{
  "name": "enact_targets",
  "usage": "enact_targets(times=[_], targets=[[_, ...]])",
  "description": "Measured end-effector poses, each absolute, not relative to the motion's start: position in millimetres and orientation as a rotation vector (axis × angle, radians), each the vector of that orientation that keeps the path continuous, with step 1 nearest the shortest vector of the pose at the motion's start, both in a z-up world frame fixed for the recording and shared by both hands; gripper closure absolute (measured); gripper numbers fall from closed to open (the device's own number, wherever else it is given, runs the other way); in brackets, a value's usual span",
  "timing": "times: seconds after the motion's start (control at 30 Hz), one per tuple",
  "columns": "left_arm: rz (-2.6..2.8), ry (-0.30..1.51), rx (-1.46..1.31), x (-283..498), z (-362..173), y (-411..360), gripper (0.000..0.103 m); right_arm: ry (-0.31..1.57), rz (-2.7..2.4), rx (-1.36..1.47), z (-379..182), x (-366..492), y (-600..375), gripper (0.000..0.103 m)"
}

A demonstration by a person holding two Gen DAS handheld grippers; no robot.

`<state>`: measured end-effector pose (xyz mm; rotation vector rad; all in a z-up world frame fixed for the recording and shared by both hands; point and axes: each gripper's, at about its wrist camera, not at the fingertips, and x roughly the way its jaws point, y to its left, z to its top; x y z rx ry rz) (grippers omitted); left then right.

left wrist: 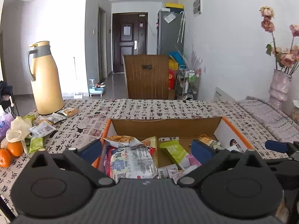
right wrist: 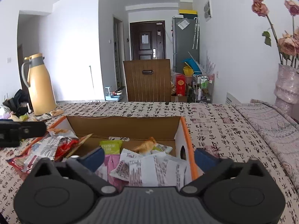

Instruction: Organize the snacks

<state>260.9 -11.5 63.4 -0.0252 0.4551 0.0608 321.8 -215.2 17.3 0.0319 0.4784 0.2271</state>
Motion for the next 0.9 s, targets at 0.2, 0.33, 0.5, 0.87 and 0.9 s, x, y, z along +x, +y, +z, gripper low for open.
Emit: enact_targets(times=[0.2,0.33,0.5,0.87,0.9], targets=[[0.04,0.44,-0.029,226.1,64.9,-7.5,0.0,0.459,0.225,0.047,22.1,289.2,-227.5,0.0],[0.031,0.438,-0.037,197.8,60.5,-3.6,0.0,0.445,0.232,0.053,25.2,258.3,-235.0,0.0],[0.022,0.474,-0.041,168.5,45.5,1.9,0.0,0.449,0.237,0.056,23.7,217.5,-241.9,0.0],[0.004,0.544,-0.063,129.0,16.4,9.6,0.0,0.523,0.233,0.073,-1.6,165.3,-246.5,0.0],[0.003,0.546,-0.064,126.5,14.8,9.7,0.0,0.528,0.232,0.075,-3.4,162.9,-246.7,0.0]])
